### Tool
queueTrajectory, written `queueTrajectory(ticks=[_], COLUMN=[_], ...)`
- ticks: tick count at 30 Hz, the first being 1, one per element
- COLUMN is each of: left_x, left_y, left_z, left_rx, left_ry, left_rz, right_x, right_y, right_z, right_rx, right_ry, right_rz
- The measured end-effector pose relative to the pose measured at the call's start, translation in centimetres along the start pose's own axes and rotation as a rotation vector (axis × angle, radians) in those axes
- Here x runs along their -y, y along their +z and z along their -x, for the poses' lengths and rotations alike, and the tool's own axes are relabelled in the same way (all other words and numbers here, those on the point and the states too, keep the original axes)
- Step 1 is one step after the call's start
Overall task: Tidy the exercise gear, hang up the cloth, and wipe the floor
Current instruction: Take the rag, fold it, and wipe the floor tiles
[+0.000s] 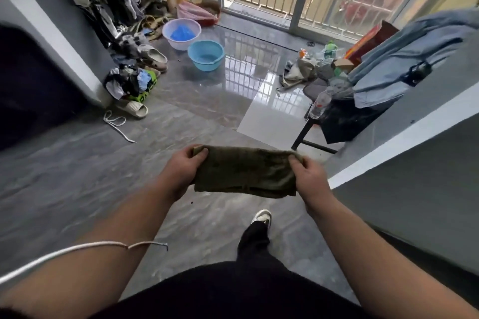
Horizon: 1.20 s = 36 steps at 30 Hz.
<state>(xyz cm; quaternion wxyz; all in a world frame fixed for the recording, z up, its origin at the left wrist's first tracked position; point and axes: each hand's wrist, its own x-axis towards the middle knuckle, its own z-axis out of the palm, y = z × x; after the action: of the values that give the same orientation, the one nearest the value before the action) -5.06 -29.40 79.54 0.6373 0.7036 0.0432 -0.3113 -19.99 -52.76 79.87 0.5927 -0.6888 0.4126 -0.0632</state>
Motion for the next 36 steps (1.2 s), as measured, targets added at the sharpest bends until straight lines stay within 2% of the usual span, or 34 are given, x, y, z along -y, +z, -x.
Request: queueTrajectory(ticks=[7, 14, 19, 25, 32, 36], left_x=[-1.0, 4.0, 13.7, 29.3, 49.9, 57.3], left_y=[2.3, 3.3, 3.2, 3.4, 5.3, 7.3], left_z=[-15.0, -32.0, -44.1, -55.0, -65.9, -70.2], left_rx=[-0.083, -0.091, -0.049, 0.073, 0.109, 0.148], left_ry=[-0.064, -0.168, -0.248, -0.288, -0.284, -0.243], left_rz=[-0.031, -0.056, -0.124, -0.308, -0.539, -0.716], right_x=[0.7, -3.8, -13.8, -29.3, -50.3, -58.4], right_y=[4.2, 11.1, 16.8, 22.0, 25.1, 25.6], right_z=[-15.4, -30.0, -39.7, -48.8, -58.9, -63.6], right_rx=[0.051, 0.026, -0.037, -0.115, 0.005, 0.082], right_ry=[0.122, 0.231, 0.284, 0.37, 0.341, 0.319], right_rz=[0.008, 0.095, 0.22, 0.34, 0.531, 0.645])
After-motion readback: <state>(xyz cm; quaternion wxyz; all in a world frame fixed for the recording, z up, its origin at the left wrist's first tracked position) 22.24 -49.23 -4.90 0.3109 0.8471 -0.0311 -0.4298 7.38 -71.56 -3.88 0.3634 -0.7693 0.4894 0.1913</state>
